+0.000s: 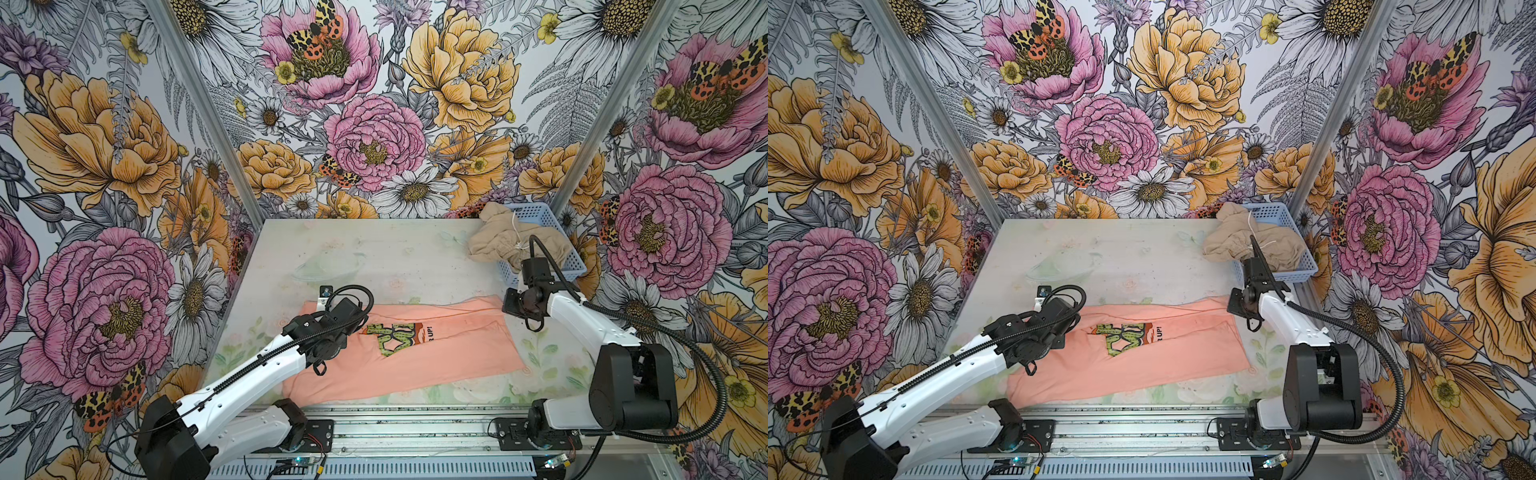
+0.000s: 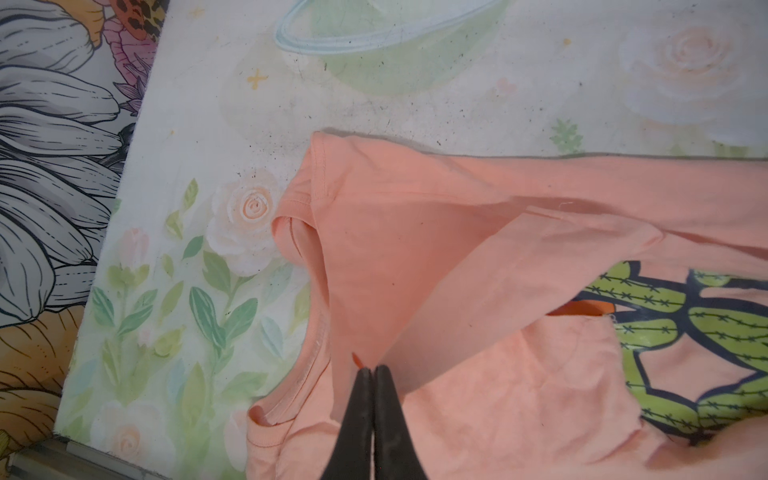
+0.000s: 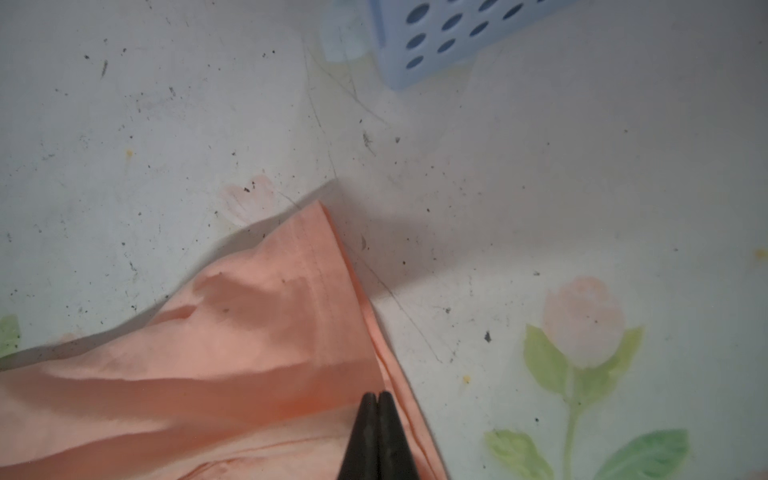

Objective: Fold and stack the mixed laundry pile

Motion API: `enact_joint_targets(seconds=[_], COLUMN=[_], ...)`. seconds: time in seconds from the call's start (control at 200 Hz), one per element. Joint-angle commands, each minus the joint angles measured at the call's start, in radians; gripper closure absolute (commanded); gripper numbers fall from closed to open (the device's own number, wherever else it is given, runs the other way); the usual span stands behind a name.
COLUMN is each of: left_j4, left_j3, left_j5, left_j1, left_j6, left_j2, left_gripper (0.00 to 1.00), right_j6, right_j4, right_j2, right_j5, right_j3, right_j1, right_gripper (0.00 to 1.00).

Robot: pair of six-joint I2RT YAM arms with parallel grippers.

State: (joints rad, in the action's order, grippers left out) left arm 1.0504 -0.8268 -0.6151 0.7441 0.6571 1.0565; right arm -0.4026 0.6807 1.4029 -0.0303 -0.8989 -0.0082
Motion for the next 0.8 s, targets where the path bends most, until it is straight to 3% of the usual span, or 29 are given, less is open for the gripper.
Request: enact_joint_targets(seconds=[0.0,0.225,0.796], left_j4=[0.049,0.104,0.106], left_j3=[-0.025,-0.028,0.020], left_j5=[-0.026,-0.020,0.041], left_j1=[0.012,0.044,0.082], left_j6=[0.065,0.159,0.249], left_j2=[0.007,0.041,0.083], left_gripper=[1.00,1.00,1.00], right_j6=[-0.011,-0.011,-0.032], right_j4=[-0.001,-0.001,0.002], right_j2=[0.011,0.011,0.005], right_j5=[0.026,0.026,0.013], right_j3=[-0.031,-0.023,0.038], right_j1=[-0.007,-0.006,-0.007], right_gripper=[1.00,1.00,1.00])
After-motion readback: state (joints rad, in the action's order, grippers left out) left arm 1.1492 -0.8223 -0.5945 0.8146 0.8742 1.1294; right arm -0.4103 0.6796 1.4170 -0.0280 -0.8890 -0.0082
